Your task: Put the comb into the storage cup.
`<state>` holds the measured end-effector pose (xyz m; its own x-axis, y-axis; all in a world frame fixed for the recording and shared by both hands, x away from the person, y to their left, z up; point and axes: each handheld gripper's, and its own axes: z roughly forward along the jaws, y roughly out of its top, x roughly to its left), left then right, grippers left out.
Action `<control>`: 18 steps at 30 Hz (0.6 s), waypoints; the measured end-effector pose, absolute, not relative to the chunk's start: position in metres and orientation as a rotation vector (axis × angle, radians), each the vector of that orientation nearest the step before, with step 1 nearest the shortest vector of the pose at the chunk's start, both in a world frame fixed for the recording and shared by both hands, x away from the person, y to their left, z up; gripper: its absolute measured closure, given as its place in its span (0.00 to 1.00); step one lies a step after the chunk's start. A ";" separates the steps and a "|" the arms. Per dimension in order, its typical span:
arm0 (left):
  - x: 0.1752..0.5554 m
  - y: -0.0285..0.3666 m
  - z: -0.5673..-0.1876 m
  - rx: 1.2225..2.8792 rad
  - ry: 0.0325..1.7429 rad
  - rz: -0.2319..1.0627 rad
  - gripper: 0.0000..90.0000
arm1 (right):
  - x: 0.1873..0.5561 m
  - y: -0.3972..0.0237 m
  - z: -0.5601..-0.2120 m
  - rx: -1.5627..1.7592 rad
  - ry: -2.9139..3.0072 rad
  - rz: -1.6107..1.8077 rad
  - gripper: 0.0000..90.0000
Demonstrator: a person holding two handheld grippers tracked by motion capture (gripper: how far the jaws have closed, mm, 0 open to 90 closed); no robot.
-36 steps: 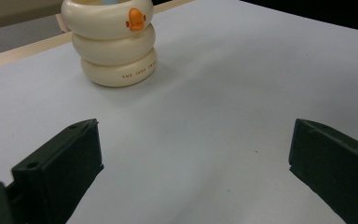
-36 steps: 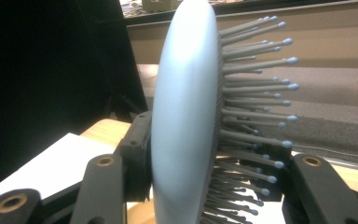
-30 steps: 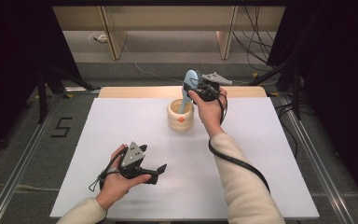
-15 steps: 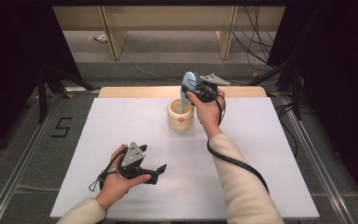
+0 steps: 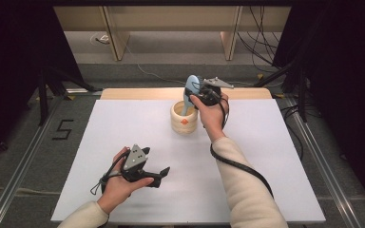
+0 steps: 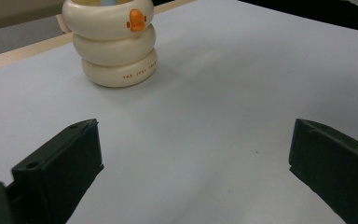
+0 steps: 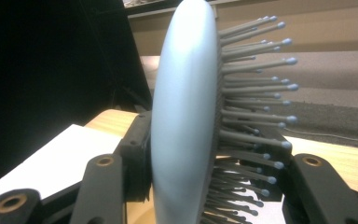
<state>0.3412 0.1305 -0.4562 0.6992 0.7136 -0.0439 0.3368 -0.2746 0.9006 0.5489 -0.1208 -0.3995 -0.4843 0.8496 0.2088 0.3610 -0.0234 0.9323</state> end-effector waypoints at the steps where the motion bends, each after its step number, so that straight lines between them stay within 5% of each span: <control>1: 0.341 0.131 -0.456 1.878 0.819 0.458 0.02 | 0.549 -0.121 -0.400 1.264 1.827 1.527 0.56; 18: 0.341 0.130 -0.457 1.878 0.818 0.455 0.02 | 0.553 -0.127 -0.402 1.316 1.806 1.547 0.55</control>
<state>0.3413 0.1299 -0.4565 0.7008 0.7119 -0.0449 0.3370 -0.2750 0.9005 0.5526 -0.1268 -0.4023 -0.4636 0.8490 0.2534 0.3807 -0.0674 0.9222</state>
